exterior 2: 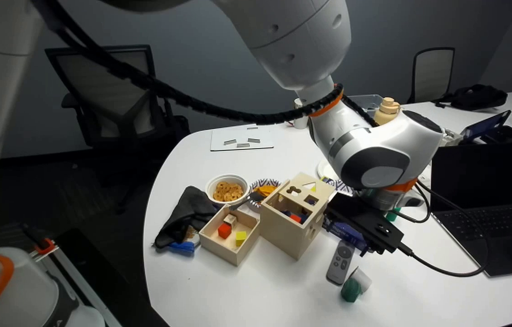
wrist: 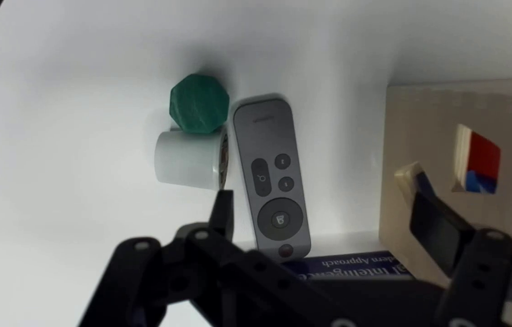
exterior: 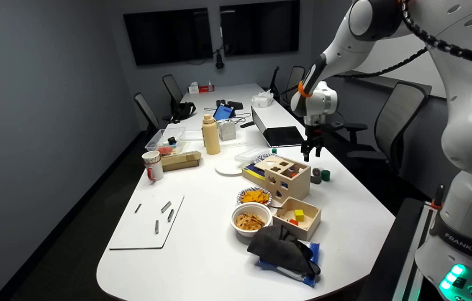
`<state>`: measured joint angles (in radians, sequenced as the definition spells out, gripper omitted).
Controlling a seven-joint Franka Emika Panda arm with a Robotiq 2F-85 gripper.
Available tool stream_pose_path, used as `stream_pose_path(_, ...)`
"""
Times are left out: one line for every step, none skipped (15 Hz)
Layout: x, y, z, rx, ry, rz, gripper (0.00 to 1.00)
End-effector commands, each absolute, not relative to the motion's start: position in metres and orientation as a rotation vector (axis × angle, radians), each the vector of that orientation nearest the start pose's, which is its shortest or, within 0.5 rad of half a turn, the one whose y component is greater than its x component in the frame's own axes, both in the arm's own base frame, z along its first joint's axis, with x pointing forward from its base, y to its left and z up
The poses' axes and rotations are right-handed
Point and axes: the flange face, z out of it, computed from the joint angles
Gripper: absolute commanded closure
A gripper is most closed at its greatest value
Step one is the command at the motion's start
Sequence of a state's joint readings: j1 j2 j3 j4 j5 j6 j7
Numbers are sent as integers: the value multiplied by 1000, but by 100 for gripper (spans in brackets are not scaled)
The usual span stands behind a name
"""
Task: Move the grey remote control to the left.
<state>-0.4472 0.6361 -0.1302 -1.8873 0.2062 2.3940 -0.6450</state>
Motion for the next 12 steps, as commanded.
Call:
stream_pose_path(536,-344,132,-3048,88,90,0)
stream_pose_path(538,-344,125,-3052,75,94,0)
stream_pose_path(541,-344,119,-3055,65,99,0)
stream_pose_path(542,-343,112,-3057,50,109,0)
stream_pose_path(543,-342,105,-3065,34,118,0)
stream_pose_path(544,-340,98,-3070,17,128,0)
stream_pose_path(544,-339,92,-3077,3,136,0)
stream_pose_path(545,-338,86,-3087,-14,141,0)
stream_pose_path(545,-337,82,-3094,-29,144,0)
stream_pose_path(546,-336,78,-3099,-46,151,0)
stream_pose_path(547,-335,75,-3106,-62,155,0)
stream_pose_path(547,-333,71,-3108,-78,163,0)
